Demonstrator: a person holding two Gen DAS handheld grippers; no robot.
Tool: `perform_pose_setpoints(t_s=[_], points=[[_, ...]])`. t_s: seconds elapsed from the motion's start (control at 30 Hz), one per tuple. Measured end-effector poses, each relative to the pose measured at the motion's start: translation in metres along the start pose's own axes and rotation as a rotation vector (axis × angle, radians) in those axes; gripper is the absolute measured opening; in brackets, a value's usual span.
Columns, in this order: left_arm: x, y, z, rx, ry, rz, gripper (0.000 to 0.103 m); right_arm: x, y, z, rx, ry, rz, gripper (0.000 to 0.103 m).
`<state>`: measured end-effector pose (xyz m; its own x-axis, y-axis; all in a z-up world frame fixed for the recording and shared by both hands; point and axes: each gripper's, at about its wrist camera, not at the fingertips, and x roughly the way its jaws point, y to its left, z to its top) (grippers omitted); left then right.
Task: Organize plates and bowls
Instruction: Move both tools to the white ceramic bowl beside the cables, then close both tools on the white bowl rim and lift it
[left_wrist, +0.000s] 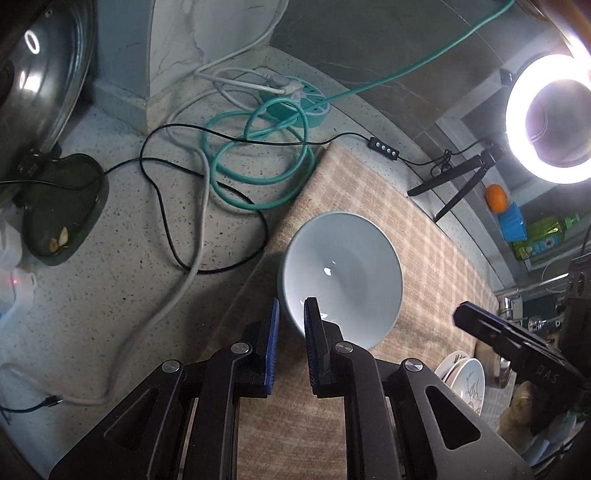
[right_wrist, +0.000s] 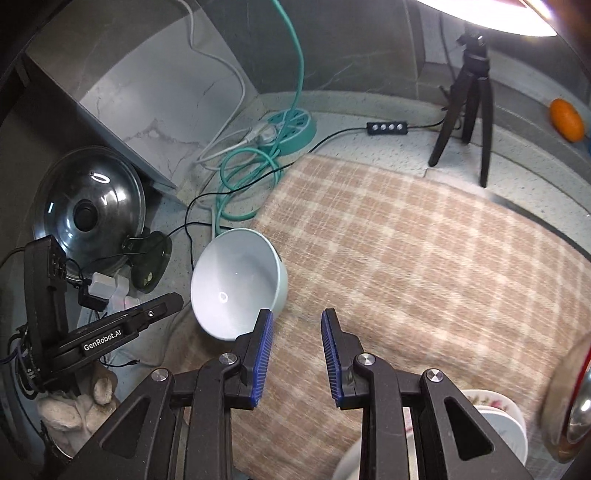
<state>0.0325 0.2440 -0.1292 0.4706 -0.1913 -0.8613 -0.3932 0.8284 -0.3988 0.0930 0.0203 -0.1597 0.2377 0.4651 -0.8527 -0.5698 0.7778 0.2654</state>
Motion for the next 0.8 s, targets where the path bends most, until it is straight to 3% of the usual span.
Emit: perform_pose_setpoints(t_s=[0.4,0.8], points=[[0.019,0.004,0.018,0.006,0.025,0.008,0.012,0.056,-0.002,0.019,0.073,0.099,0.028,0.024],[0.035,0.0,0.02,0.034,0.051,0.029,0.008,0.071,0.001,0.023,0.06,0.12,0.005,0.021]])
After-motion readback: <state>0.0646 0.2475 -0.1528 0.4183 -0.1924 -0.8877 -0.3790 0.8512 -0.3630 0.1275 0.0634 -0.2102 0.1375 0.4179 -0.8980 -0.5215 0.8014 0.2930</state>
